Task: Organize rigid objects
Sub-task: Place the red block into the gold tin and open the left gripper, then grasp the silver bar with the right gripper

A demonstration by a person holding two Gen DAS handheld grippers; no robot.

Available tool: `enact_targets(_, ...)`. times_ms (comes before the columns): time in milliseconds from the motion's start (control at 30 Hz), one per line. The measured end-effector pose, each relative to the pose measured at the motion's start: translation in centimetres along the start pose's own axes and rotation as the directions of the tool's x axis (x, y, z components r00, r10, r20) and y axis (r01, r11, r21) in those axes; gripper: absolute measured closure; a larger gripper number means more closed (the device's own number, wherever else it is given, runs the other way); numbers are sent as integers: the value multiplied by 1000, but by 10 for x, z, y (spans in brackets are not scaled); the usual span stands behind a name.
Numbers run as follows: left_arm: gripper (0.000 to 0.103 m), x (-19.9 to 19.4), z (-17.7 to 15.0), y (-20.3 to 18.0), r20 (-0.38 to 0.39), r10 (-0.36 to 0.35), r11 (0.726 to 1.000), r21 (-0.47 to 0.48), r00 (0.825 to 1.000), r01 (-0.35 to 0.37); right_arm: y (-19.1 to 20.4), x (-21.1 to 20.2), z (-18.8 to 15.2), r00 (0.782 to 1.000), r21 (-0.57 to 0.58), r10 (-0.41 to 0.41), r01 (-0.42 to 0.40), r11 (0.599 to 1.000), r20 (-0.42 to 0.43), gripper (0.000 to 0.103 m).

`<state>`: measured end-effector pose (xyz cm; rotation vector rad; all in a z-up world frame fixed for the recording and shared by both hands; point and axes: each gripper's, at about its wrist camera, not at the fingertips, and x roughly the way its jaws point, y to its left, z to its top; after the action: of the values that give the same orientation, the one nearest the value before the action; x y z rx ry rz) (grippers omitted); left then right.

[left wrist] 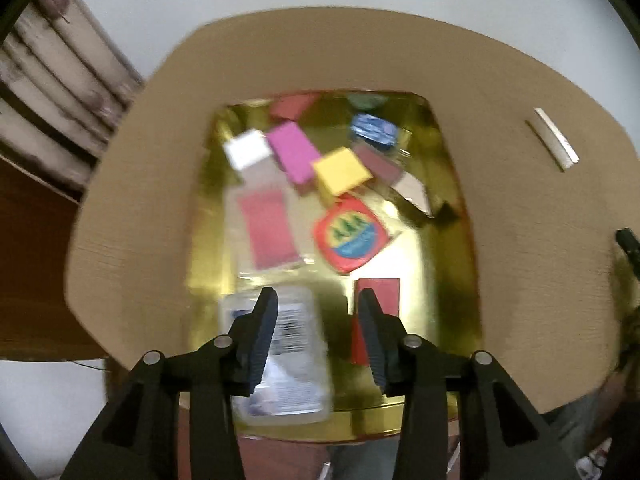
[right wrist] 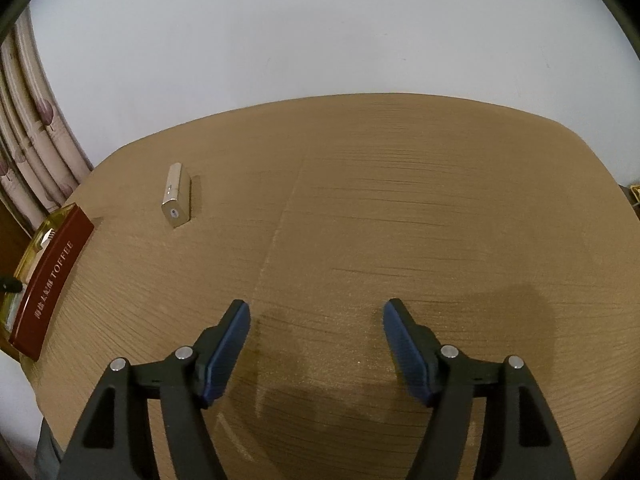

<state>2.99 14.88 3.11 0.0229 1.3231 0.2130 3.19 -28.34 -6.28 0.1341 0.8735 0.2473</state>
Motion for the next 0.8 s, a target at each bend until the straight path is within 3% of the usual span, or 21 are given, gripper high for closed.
enact_targets(200,65,-26,-9,10,29,-105,994,-32,994,106,0,2,2,1000,-12,1,-1,1000,-1,28)
enact_targets(367,61,-55,-30,-6,84,-180,983,-23,980,182,1,-1,2,1000,-8,5,-5,1000,14,28)
enact_targets(433,59,-66,-41,-19,113,-188,982,-11,976,191,9,-3,3,999,-12,46,-46,999,10,28)
enact_targets(600,51,-82,-69,-37,175,-197,980,0,965,200,57,-9,27,994,-124,107,-104,987,17,28)
enact_targets(700,51,-80,-82,-36,180,-219,971,-52,959,232,87,-7,49,991,-203,130,-125,971,14,28)
enact_targets(800,50,-75,-92,-30,211,-193,967,-124,958,222,112,5,69,993,-261,116,-113,959,-3,28)
